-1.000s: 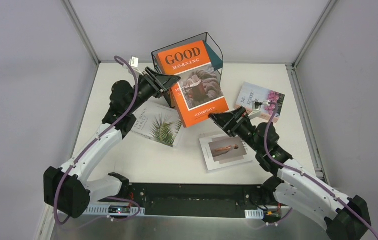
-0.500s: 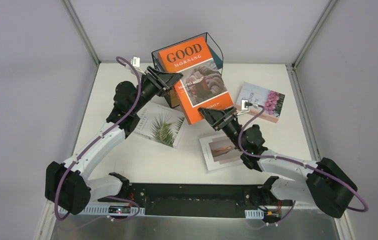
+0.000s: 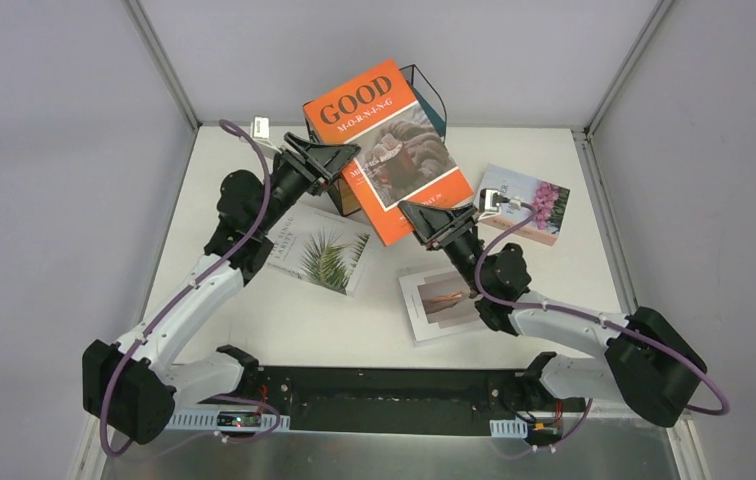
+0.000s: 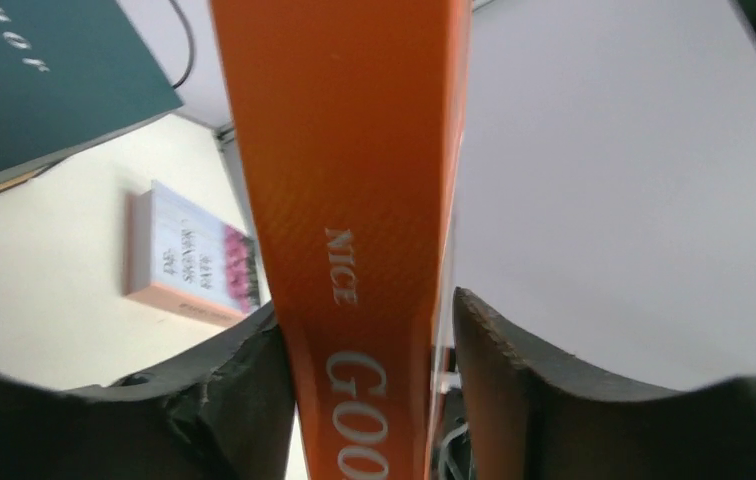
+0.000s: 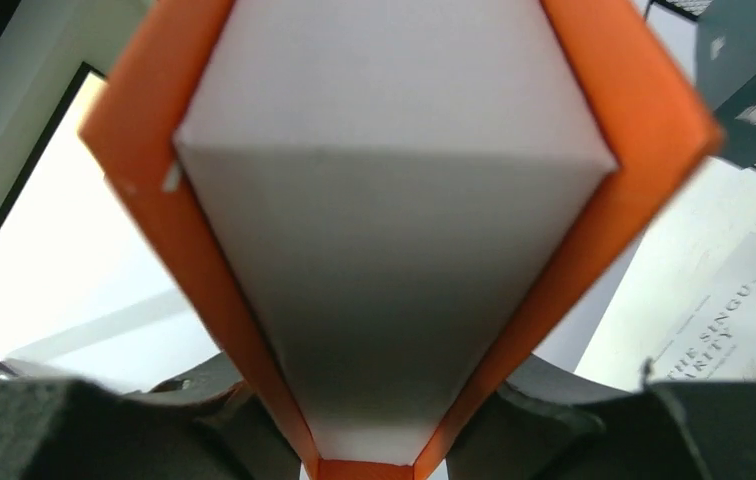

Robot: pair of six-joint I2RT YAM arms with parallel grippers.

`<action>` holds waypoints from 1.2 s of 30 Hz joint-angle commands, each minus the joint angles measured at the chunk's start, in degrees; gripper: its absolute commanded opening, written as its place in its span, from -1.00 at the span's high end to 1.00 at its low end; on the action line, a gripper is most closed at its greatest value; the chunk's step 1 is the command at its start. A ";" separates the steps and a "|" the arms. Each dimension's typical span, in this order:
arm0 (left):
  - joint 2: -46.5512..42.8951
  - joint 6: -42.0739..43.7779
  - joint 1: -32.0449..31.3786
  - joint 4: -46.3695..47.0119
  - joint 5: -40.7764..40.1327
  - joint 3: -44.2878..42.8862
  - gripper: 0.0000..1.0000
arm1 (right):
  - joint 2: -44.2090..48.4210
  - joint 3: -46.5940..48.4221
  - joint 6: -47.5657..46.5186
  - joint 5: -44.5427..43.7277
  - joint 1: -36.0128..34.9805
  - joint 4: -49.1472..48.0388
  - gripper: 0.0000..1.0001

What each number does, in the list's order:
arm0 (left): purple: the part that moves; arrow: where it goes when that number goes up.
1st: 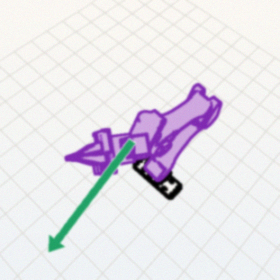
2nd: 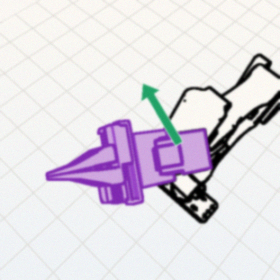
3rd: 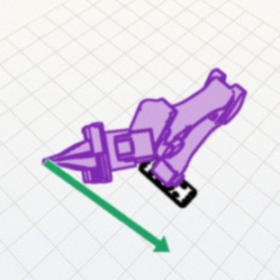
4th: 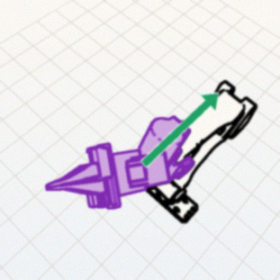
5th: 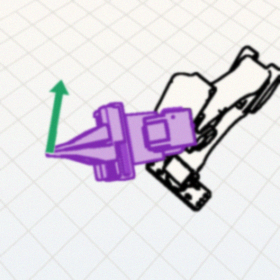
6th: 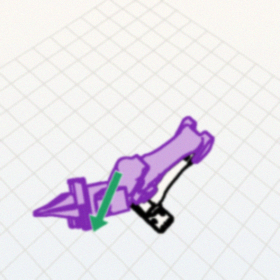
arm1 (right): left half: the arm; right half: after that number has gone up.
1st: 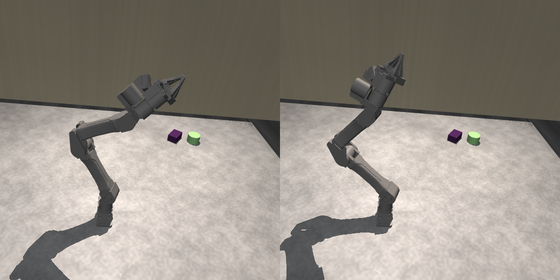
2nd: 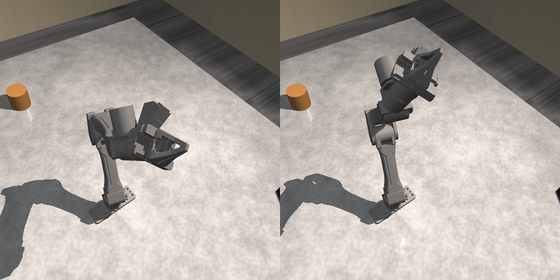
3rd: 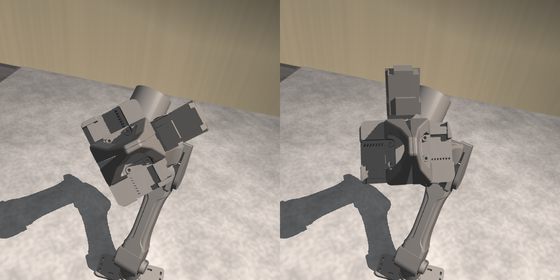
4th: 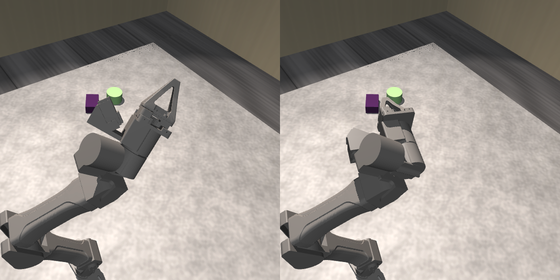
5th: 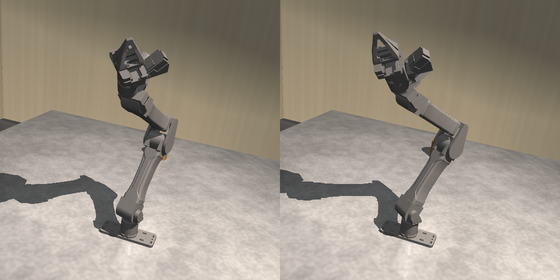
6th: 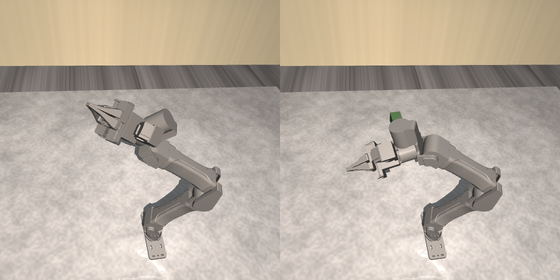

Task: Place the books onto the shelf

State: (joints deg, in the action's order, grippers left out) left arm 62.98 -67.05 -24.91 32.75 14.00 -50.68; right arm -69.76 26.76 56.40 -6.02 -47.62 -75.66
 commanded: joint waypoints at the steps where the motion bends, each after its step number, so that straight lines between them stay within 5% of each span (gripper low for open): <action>1: -3.48 7.98 -0.42 -8.08 0.22 -1.55 -0.30 | 5.07 -0.05 -1.05 1.94 4.61 0.17 0.52; 8: -11.95 32.58 1.20 -40.95 -9.74 -12.71 -0.97 | 20.36 5.24 -7.15 21.00 19.34 34.53 0.58; 11: -13.40 37.95 3.05 -48.02 -8.13 -17.16 -0.98 | 22.25 12.46 -12.84 30.17 24.77 50.83 0.71; 17: -3.52 46.28 7.00 -71.68 1.05 -33.92 -0.98 | 17.32 21.28 -18.58 58.62 32.49 57.51 0.89; 24: -0.46 47.97 15.27 -75.04 25.67 -35.58 -0.98 | 10.02 24.90 -18.66 81.44 33.30 55.81 0.88; 36: 2.24 45.01 17.60 -68.69 53.51 -27.04 -0.98 | 6.42 26.47 -21.19 88.98 33.17 55.69 0.92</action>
State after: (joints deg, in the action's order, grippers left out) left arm 66.19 -21.45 -7.77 -40.53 54.06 -79.75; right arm -62.50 49.95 37.71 77.45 -14.50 -16.53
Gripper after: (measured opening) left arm 0.990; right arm 0.449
